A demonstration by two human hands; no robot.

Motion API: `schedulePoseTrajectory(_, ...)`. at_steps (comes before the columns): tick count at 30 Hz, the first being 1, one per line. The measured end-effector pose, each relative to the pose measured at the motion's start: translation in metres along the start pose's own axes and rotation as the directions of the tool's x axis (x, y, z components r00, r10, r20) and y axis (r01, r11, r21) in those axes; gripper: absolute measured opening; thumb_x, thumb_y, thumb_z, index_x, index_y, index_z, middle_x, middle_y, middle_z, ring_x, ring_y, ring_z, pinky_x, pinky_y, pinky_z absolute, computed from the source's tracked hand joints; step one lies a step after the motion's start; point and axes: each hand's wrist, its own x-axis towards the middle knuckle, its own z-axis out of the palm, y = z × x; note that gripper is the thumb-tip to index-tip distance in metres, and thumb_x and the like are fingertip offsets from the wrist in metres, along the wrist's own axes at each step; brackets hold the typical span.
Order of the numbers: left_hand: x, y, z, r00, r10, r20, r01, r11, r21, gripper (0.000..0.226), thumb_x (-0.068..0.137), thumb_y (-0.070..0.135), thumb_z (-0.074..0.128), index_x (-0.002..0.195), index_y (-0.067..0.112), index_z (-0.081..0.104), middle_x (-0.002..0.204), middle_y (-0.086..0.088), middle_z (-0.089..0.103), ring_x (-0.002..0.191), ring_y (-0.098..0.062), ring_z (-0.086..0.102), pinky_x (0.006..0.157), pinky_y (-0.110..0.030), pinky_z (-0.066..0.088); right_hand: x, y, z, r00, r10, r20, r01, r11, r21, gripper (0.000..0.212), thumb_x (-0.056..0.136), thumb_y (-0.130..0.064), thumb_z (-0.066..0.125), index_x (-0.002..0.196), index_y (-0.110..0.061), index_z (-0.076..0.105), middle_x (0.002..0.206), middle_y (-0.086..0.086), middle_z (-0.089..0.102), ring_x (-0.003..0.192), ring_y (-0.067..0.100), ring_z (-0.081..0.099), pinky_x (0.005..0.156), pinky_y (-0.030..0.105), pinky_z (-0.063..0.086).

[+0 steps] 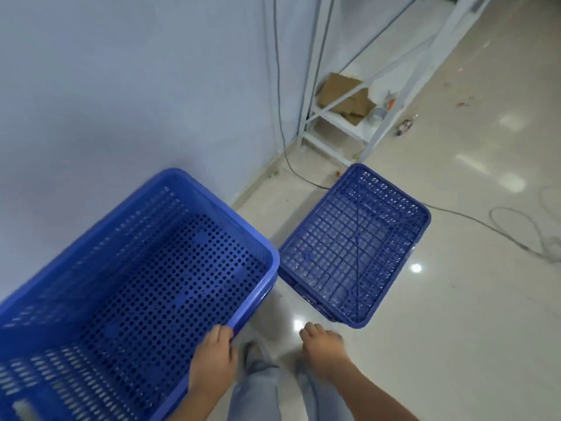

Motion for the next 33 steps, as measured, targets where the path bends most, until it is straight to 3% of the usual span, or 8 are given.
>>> schedulePoseTrajectory(1,0.005,0.019,0.001,0.997,0.074,0.017,-0.075,0.997,0.032,0.021,0.077,0.018,0.071,0.094,0.019,0.058,0.088,0.005,0.054,0.068,-0.012,0.053,0.054,-0.018,0.034,-0.009,0.019,-0.001,0.997,0.060,0.049,-0.061,0.998,0.024,0.032,0.050,-0.034,0.078,0.077,-0.018,0.071,0.082,0.000,0.066,0.071,0.016,0.068,0.054,0.026,0.052)
schedulePoseTrajectory(3,0.013,0.059,0.003,0.988,0.136,0.069,-0.141,0.988,0.067,0.025,0.093,0.026,0.049,0.117,0.020,0.050,0.115,0.003,0.053,0.093,-0.013,0.054,0.069,-0.020,0.033,-0.020,0.055,0.005,0.974,0.218,0.054,-0.222,0.970,0.094,0.031,0.088,-0.020,0.049,0.117,-0.012,0.057,0.121,0.008,0.056,0.111,0.026,0.058,0.087,0.037,0.048)
schedulePoseTrajectory(5,0.021,0.097,0.009,0.967,0.191,0.166,-0.208,0.973,0.095,0.030,0.095,0.029,0.040,0.123,0.020,0.046,0.121,0.003,0.049,0.104,-0.015,0.052,0.074,-0.023,0.031,-0.031,0.086,0.005,0.951,0.300,0.070,-0.308,0.927,0.214,0.035,0.095,-0.015,0.034,0.127,-0.012,0.047,0.134,0.007,0.047,0.124,0.025,0.048,0.096,0.037,0.042)
schedulePoseTrajectory(8,0.035,0.145,0.023,0.930,0.184,0.317,-0.244,0.956,0.160,0.032,0.092,0.032,0.041,0.120,0.017,0.048,0.117,0.000,0.051,0.097,-0.017,0.050,0.080,-0.030,0.038,-0.042,0.130,0.006,0.937,0.343,0.060,-0.344,0.886,0.311,0.040,0.095,-0.016,0.034,0.134,-0.012,0.043,0.141,0.005,0.043,0.129,0.024,0.043,0.099,0.034,0.041)
schedulePoseTrajectory(11,0.054,0.187,0.044,0.898,0.109,0.427,-0.214,0.955,0.205,0.039,0.093,0.036,0.041,0.125,0.016,0.047,0.132,-0.005,0.051,0.118,-0.023,0.052,0.094,-0.033,0.040,-0.043,0.176,0.011,0.900,0.429,0.075,-0.419,0.807,0.417,0.041,0.096,-0.018,0.034,0.136,-0.013,0.042,0.138,0.005,0.045,0.128,0.023,0.043,0.099,0.034,0.042)
schedulePoseTrajectory(18,0.112,0.274,0.081,0.891,0.153,0.428,-0.225,0.967,0.122,0.063,0.094,0.038,0.042,0.152,0.024,0.020,0.158,0.002,0.027,0.140,-0.019,0.034,0.110,-0.030,0.030,-0.019,0.276,0.040,0.841,0.527,0.125,-0.472,0.601,0.645,0.036,0.099,-0.022,0.032,0.130,-0.010,0.046,0.135,0.008,0.047,0.126,0.024,0.046,0.097,0.030,0.040)
schedulePoseTrajectory(22,0.155,0.302,0.101,0.907,0.154,0.393,-0.206,0.974,0.094,0.059,0.095,0.038,0.044,0.150,0.023,0.026,0.155,0.005,0.031,0.140,-0.016,0.033,0.109,-0.028,0.030,0.004,0.321,0.058,0.818,0.554,0.156,-0.482,0.511,0.712,0.039,0.099,-0.021,0.032,0.134,-0.008,0.044,0.138,0.010,0.046,0.128,0.025,0.046,0.100,0.030,0.039)
schedulePoseTrajectory(33,0.303,0.320,0.132,0.919,0.161,0.361,-0.325,0.826,0.461,0.070,0.097,0.049,0.034,0.154,0.017,0.010,0.162,-0.002,0.013,0.148,-0.018,0.015,0.119,-0.037,0.019,0.084,0.390,0.075,0.805,0.574,0.150,-0.515,0.551,0.656,0.051,0.100,-0.025,0.031,0.149,-0.012,0.024,0.153,0.006,0.033,0.137,0.024,0.035,0.105,0.035,0.037)
